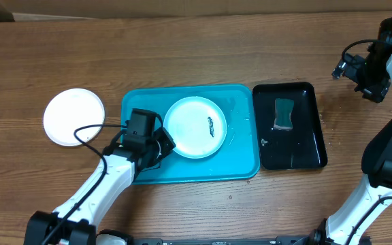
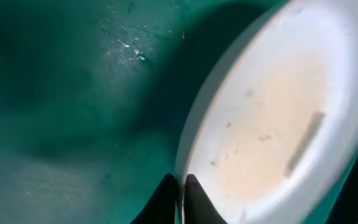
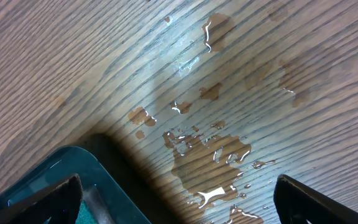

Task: Clean dirty plates on tray and stack at the side
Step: 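Grip the white plate's rim and slide it rightward across the tray, then lower right gripper into black tray and grasp the green sponge, then rub the sponge in the black tray with the right gripper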

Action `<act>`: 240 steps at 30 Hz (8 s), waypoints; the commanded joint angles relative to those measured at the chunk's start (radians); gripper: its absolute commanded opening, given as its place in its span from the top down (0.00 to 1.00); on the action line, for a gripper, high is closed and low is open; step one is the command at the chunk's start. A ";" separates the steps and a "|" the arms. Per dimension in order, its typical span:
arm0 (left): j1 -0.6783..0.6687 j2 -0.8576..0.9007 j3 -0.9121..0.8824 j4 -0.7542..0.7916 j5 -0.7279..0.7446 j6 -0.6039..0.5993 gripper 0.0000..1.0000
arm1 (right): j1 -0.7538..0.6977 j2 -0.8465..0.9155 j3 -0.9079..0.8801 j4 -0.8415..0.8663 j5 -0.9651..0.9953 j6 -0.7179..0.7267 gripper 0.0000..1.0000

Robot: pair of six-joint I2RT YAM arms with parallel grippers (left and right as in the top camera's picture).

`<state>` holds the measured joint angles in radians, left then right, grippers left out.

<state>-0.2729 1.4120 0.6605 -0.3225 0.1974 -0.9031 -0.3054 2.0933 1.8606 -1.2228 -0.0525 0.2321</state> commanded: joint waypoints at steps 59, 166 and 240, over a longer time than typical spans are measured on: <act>0.029 0.468 0.502 -0.434 -0.074 0.455 0.85 | -0.003 -0.025 0.018 0.164 -0.040 0.012 0.00; -0.009 0.470 0.467 -0.384 -0.089 0.455 0.83 | 0.423 -0.036 -0.350 0.071 0.032 -0.050 0.56; 0.037 0.405 0.468 -0.371 -0.059 0.513 0.84 | 0.420 -0.036 -0.328 0.111 0.035 -0.077 0.75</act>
<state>-0.2298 1.8515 1.1374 -0.6888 0.1703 -0.3885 0.1184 2.0796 1.5108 -1.1183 -0.0216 0.1585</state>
